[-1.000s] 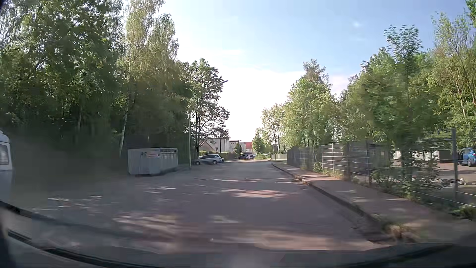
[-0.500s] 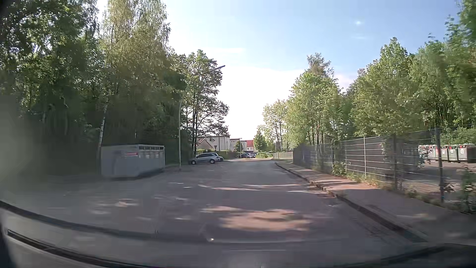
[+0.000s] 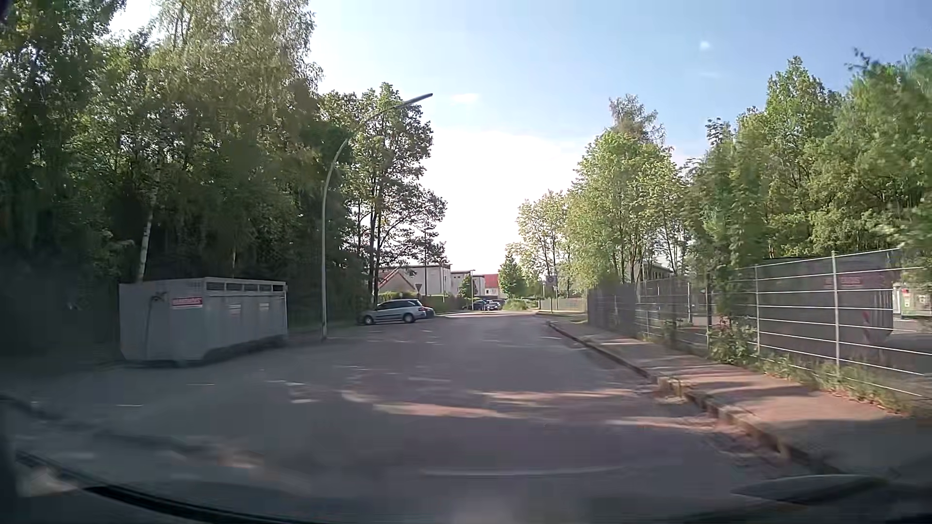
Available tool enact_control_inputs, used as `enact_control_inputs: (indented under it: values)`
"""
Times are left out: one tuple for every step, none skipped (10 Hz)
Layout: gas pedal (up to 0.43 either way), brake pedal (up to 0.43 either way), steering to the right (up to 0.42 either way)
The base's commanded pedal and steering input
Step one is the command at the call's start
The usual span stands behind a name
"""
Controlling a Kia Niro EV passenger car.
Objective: Follow the waypoints while adhering to traffic rules and regulations
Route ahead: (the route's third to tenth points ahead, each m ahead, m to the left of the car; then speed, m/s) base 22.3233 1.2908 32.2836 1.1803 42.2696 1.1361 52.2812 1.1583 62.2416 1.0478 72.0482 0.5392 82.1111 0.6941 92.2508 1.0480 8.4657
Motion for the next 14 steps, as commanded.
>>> enact_control_inputs:
  values:
    - [0.0, 0.0, -0.003]
    - [0.0, 0.0, -0.002]
    - [0.0, 0.0, -0.001]
    - [0.0, 0.012, 0.0]
    - [0.0, 0.012, 0.0]
    - [0.0, 0.0, 0.0]
    - [0.0, 0.0, 0.0]
    - [0.0, 0.0, 0.002]
    - [0.0, 0.0, 0.003]
    - [0.0, 0.0, 0.004]
    - [0.0, 0.0, 0.004]
    - [0.0, 0.0, 0.005]
    - [0.02, 0.0, 0.005]
    - [0.039, 0.0, 0.006]
